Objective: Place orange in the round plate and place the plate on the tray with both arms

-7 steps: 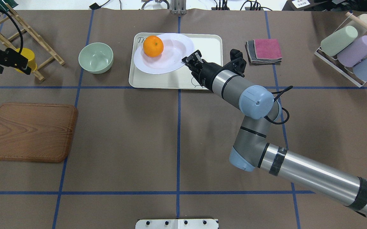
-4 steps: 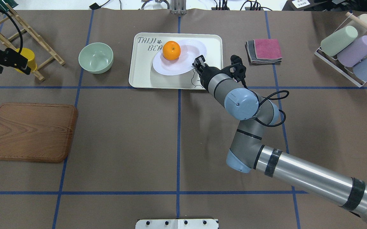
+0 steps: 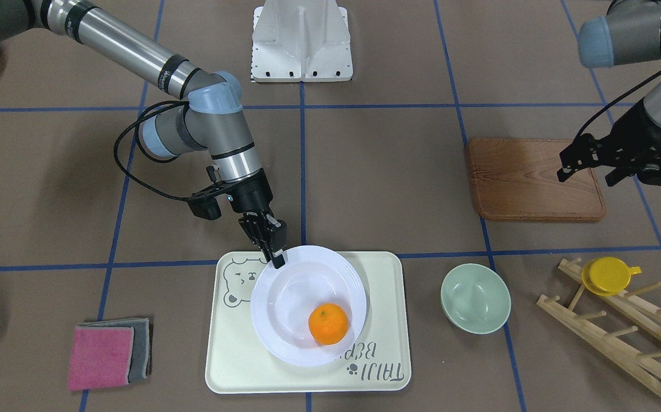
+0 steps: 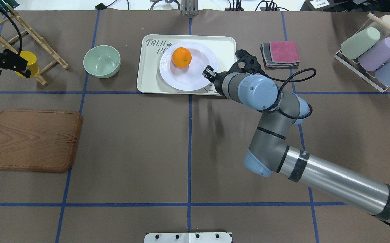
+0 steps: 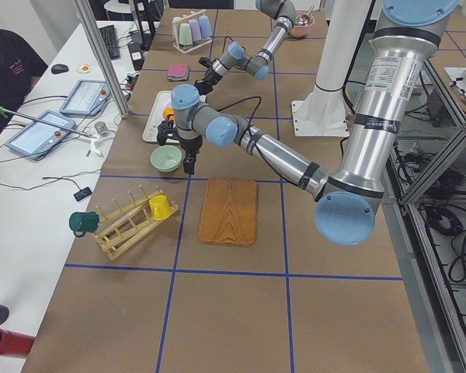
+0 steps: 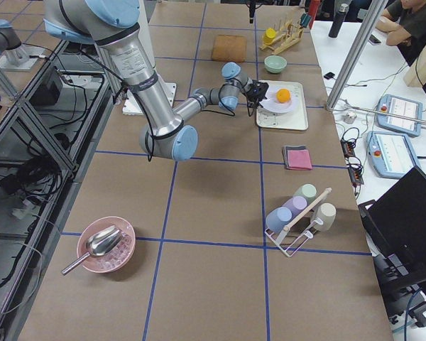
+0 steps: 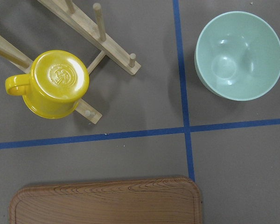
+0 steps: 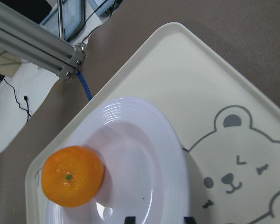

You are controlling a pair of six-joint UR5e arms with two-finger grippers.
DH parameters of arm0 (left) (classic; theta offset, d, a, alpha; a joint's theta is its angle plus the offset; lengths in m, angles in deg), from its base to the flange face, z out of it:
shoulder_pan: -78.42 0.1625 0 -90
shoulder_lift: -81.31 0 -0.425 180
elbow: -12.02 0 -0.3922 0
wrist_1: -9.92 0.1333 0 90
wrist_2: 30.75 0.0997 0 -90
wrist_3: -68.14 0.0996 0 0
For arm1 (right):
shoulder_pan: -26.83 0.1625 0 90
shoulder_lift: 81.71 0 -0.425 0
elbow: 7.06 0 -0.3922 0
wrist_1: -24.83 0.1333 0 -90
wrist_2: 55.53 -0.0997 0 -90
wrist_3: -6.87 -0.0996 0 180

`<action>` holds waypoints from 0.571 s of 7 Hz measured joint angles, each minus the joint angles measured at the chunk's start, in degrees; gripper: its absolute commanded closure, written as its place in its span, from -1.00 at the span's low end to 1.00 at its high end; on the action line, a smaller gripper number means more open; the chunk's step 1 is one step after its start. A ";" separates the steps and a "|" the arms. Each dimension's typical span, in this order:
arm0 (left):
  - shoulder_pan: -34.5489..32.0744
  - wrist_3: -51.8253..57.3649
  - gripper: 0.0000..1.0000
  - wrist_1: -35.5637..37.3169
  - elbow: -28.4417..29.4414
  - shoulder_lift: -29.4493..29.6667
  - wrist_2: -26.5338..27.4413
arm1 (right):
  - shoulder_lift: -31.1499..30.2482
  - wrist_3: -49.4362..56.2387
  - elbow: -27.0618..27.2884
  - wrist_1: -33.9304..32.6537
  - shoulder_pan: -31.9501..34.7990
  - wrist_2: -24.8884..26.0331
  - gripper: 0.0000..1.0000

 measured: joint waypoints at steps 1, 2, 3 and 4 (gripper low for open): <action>-0.08 0.93 -0.96 -0.06 0.01 -0.34 0.02 | -3.37 10.37 7.06 -6.67 5.34 -10.05 -1.00; -0.37 3.48 -0.96 -0.18 -0.04 -1.49 0.02 | -5.46 20.01 12.67 -14.22 11.93 -19.70 -1.00; -1.53 7.63 -0.97 -0.39 -0.12 -3.62 0.03 | -7.12 29.65 16.09 -20.70 18.29 -27.29 -1.00; -3.87 13.85 -0.97 -0.57 -0.08 -6.58 -0.04 | -9.29 41.45 17.75 -24.69 23.77 -31.67 -1.00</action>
